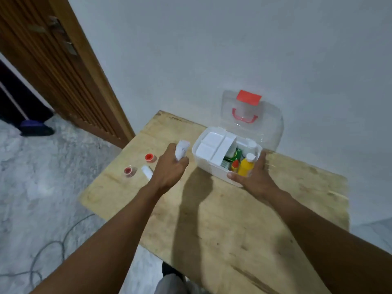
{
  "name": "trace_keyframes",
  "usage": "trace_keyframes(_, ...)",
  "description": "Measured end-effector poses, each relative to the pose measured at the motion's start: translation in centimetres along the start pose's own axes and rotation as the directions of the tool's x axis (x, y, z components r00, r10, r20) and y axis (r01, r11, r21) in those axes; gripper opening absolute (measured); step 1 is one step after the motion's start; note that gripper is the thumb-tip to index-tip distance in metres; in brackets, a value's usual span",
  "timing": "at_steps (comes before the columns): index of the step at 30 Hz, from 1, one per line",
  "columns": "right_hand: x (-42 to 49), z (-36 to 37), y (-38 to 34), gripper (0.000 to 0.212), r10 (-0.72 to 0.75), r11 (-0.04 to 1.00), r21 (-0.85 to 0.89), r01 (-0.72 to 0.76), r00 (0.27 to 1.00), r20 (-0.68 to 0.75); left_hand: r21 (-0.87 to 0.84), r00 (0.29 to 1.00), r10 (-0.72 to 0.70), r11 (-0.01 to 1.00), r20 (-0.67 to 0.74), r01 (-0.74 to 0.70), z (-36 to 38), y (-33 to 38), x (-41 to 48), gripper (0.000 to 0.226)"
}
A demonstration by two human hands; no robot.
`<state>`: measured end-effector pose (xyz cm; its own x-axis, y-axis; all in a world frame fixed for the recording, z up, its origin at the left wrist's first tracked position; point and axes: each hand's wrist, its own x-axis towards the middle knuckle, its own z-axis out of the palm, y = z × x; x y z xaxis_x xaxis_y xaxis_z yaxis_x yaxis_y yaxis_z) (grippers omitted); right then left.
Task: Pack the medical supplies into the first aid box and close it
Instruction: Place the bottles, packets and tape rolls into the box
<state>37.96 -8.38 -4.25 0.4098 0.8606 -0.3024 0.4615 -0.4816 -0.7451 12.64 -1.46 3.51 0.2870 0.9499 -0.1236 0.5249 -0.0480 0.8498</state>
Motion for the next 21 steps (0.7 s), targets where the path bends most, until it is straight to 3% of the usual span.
trace_keyframes(3,0.6,-0.3,0.9,0.146,-0.064,0.994,0.085,0.062,0.998,0.020,-0.057,0.976,0.165,0.986,0.141,-0.159,0.9,3.2,3.1,0.020)
trace_keyframes(5,0.4,-0.9,0.7,0.138,-0.145,0.975,0.175,0.135,0.988,0.049,-0.094,0.948,0.210,0.977,0.239,-0.193,1.8,4.3,5.2,0.022)
trace_keyframes(8,-0.2,-1.6,0.2,0.123,-0.180,0.970,0.176,0.169,0.983,0.048,-0.082,0.889,0.266,0.964,0.374,-0.254,3.3,4.9,8.3,0.017)
trace_keyframes(11,-0.4,-1.6,-0.4,0.118,-0.173,0.975,0.144,0.172,0.985,0.001,-0.042,0.809,0.307,0.942,0.501,-0.332,4.8,5.2,10.5,0.007)
trace_keyframes(15,-0.6,-1.4,-1.6,0.115,-0.117,0.988,0.103,0.119,0.993,-0.022,0.003,0.703,0.323,0.908,0.633,-0.420,6.6,4.8,12.3,0.015)
trace_keyframes(21,-1.2,-1.5,-1.9,0.117,-0.011,0.996,0.085,0.012,1.000,-0.008,0.066,0.619,0.361,0.828,0.697,-0.557,8.5,3.9,12.4,0.017)
